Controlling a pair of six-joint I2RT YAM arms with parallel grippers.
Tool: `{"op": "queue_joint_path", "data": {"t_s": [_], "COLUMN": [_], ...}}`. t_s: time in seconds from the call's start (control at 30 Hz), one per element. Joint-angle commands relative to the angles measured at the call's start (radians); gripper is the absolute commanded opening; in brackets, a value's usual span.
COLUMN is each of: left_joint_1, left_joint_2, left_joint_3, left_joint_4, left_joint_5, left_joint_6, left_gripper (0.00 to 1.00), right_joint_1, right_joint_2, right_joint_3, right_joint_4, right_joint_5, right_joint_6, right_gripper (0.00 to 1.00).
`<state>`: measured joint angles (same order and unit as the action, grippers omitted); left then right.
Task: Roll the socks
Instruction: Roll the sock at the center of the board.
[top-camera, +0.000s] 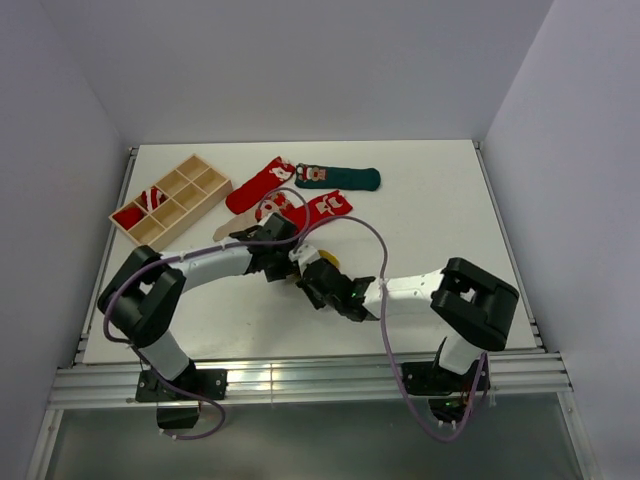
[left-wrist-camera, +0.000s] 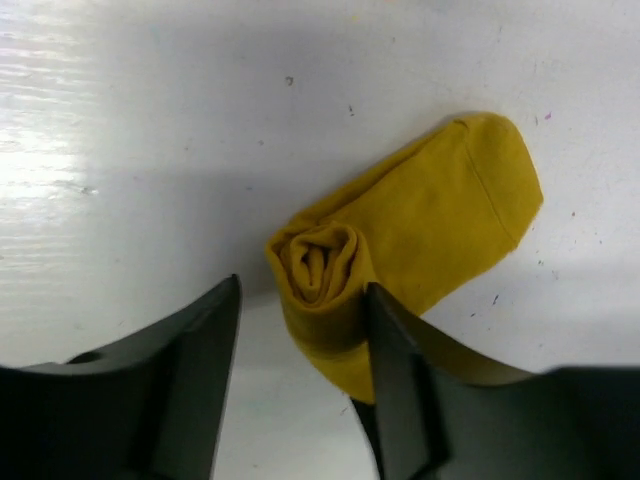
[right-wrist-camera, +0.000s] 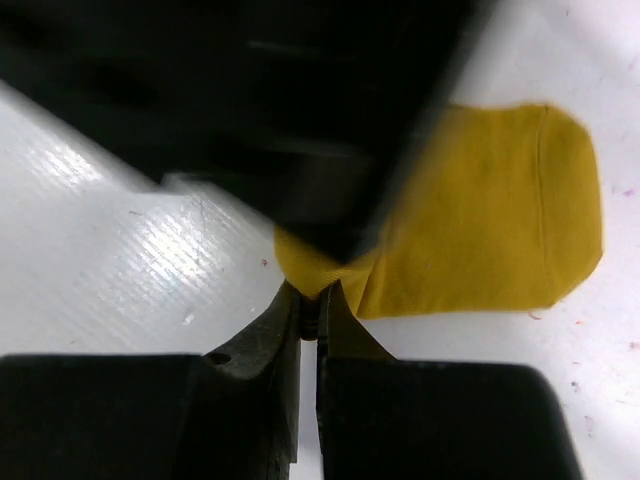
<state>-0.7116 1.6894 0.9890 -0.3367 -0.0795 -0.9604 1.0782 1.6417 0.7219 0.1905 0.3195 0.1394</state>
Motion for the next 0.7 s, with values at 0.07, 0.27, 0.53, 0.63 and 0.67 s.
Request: {"op": "queue_joint_path", "data": {"t_s": [0.07, 0.27, 0.53, 0.63, 0.67], "left_joint_1": [0.017, 0.027, 0.027, 0.026, 0.026], "left_joint_2": [-0.131, -0.260, -0.353, -0.329, -0.320], "left_joint_3": [-0.078, -0.199, -0.328, -0.351, -0.355], "left_joint_4": [0.093, 0.171, 0.323, 0.372, 0.375], "left_joint_5": [-0.032, -0.091, -0.062, -0.025, -0.011], "left_joint_6": [-0.052, -0.142, -0.208, -0.227, -0.230], "left_gripper": [0.64, 0.68, 0.70, 0.69, 0.69], "right_joint_1": [-0.127, -0.259, -0.421, -0.449, -0.464], "right_joint_2": [-0.077, -0.053, 0.072, 0.122, 0.136], "right_joint_3": [-0.053, -0.073, -0.058, -0.049, -0.045], "right_joint_4": [-0.016, 0.033, 0.141, 0.173, 0.188], "right_joint_5": [-0.360, -0.649, -0.974, -1.036, -1.050], "right_joint_6": [0.129, 0.218, 0.341, 0.380, 0.396], "right_gripper": [0.00, 0.00, 0.00, 0.00, 0.00]}}
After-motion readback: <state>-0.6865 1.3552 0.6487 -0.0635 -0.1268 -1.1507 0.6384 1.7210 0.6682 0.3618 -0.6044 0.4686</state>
